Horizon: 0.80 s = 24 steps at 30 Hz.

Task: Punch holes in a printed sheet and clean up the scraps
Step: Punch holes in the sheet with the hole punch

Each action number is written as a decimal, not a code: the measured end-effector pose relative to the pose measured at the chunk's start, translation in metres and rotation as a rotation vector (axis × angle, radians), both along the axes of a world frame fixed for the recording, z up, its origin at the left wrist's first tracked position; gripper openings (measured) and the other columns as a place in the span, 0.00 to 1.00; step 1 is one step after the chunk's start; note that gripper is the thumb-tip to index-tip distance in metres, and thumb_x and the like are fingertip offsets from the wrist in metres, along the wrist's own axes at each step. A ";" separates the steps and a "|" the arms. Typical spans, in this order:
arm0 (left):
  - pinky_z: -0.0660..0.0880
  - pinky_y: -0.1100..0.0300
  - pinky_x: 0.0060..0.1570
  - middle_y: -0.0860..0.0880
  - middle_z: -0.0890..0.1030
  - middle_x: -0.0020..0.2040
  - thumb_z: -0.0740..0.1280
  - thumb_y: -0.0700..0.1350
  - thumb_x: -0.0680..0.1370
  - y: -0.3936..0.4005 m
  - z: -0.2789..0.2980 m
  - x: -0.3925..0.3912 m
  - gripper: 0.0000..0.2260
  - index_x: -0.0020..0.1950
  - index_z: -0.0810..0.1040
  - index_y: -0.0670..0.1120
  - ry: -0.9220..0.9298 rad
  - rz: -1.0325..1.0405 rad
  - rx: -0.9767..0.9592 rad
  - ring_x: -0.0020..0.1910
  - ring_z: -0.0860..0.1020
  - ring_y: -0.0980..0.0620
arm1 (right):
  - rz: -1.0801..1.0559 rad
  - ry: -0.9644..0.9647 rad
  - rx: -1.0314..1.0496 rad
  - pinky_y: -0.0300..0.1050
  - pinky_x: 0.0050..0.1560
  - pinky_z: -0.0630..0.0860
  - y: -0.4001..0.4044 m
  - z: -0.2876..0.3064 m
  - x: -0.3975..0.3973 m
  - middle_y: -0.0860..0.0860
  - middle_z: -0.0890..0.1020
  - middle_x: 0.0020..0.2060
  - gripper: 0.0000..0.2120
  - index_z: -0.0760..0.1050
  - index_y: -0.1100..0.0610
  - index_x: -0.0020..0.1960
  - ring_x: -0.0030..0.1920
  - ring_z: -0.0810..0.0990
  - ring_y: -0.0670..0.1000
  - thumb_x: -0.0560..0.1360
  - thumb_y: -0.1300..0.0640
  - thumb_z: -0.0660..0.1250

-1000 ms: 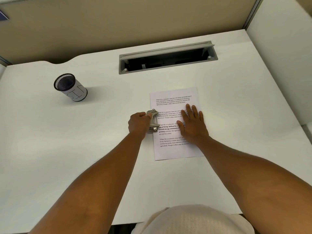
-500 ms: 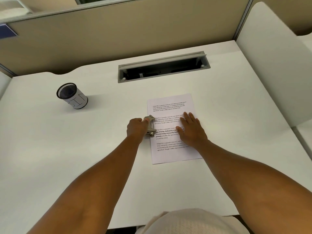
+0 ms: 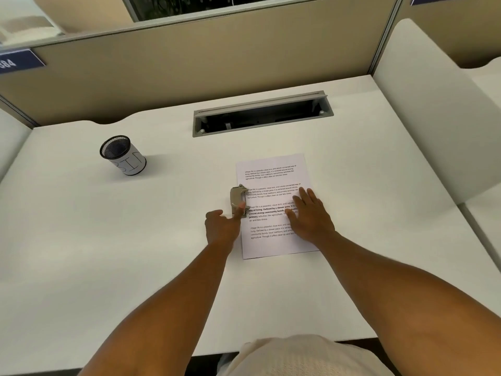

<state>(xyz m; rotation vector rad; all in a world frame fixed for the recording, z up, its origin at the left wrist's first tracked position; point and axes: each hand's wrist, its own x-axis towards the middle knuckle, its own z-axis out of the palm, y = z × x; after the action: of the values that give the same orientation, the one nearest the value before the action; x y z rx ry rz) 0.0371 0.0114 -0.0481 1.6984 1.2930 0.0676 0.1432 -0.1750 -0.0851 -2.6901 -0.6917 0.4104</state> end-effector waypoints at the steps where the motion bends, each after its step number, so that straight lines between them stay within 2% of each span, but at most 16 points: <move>1: 0.67 0.60 0.47 0.46 0.79 0.61 0.73 0.65 0.69 -0.002 -0.002 -0.003 0.38 0.68 0.69 0.42 0.005 0.001 -0.017 0.58 0.77 0.47 | -0.003 0.007 -0.003 0.53 0.77 0.49 0.000 0.000 -0.001 0.54 0.54 0.78 0.26 0.61 0.57 0.74 0.78 0.47 0.54 0.81 0.45 0.52; 4: 0.69 0.59 0.48 0.47 0.79 0.60 0.74 0.66 0.67 -0.012 -0.006 -0.011 0.38 0.67 0.69 0.44 0.011 -0.001 -0.049 0.54 0.76 0.49 | -0.007 0.021 -0.010 0.53 0.77 0.49 -0.003 0.003 -0.006 0.54 0.53 0.78 0.26 0.61 0.57 0.74 0.78 0.47 0.54 0.81 0.45 0.52; 8: 0.70 0.57 0.59 0.50 0.77 0.56 0.76 0.60 0.68 -0.021 -0.007 -0.011 0.36 0.68 0.69 0.44 0.033 -0.001 -0.064 0.64 0.75 0.46 | -0.009 0.056 -0.030 0.53 0.77 0.48 -0.008 0.005 -0.011 0.54 0.52 0.78 0.26 0.60 0.56 0.75 0.78 0.46 0.54 0.81 0.45 0.52; 13: 0.70 0.54 0.65 0.45 0.75 0.67 0.77 0.53 0.70 -0.027 -0.010 -0.008 0.33 0.71 0.69 0.43 0.054 0.019 -0.118 0.66 0.74 0.44 | -0.013 0.079 -0.048 0.53 0.77 0.49 -0.014 0.005 -0.016 0.54 0.51 0.78 0.27 0.59 0.56 0.75 0.78 0.46 0.55 0.80 0.45 0.53; 19: 0.72 0.52 0.65 0.45 0.76 0.66 0.78 0.49 0.69 -0.035 -0.014 0.000 0.33 0.70 0.71 0.42 0.034 0.029 -0.178 0.64 0.75 0.43 | -0.032 0.068 -0.055 0.53 0.77 0.50 -0.023 0.006 -0.015 0.55 0.51 0.78 0.26 0.61 0.57 0.74 0.78 0.47 0.56 0.80 0.45 0.54; 21: 0.74 0.50 0.63 0.45 0.79 0.59 0.78 0.48 0.69 -0.037 -0.017 0.003 0.27 0.64 0.76 0.42 0.022 0.031 -0.206 0.59 0.78 0.43 | -0.036 0.063 -0.058 0.54 0.77 0.50 -0.027 0.005 -0.014 0.55 0.51 0.78 0.26 0.61 0.57 0.74 0.78 0.47 0.55 0.80 0.45 0.54; 24: 0.77 0.50 0.59 0.47 0.82 0.51 0.76 0.47 0.71 -0.042 -0.020 0.008 0.10 0.46 0.80 0.45 0.001 0.021 -0.232 0.53 0.81 0.44 | -0.048 0.056 -0.057 0.54 0.77 0.50 -0.030 0.005 -0.013 0.54 0.52 0.78 0.26 0.62 0.57 0.74 0.78 0.47 0.55 0.80 0.45 0.54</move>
<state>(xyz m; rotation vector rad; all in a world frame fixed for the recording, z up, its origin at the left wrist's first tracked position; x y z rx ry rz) 0.0447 -0.0307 -0.0685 1.4873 1.2676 -0.0696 0.1302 -0.2054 -0.0804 -2.7313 -0.6078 0.4981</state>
